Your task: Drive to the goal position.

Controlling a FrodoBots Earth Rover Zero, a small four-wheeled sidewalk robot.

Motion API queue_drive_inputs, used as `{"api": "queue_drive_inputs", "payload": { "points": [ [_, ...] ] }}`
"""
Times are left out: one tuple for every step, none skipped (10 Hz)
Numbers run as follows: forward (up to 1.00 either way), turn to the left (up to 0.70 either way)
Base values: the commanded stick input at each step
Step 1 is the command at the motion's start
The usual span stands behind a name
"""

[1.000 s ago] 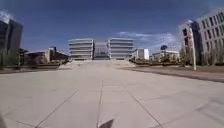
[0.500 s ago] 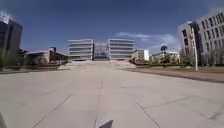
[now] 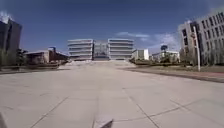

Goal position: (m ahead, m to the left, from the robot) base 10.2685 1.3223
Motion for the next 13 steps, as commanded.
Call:
{"api": "queue_drive_inputs", "payload": {
  "points": [
    [0.52, -0.01],
    [0.52, -0.01],
    [0.52, -0.01],
    [0.52, -0.01],
    [0.52, -0.01],
    [0.52, -0.01],
    [0.52, -0.01],
    [0.52, -0.01],
    [0.52, -0.01],
    [0.52, -0.01],
    [0.52, -0.01],
    [0.52, -0.01],
    [0.52, -0.01]
  ]
}}
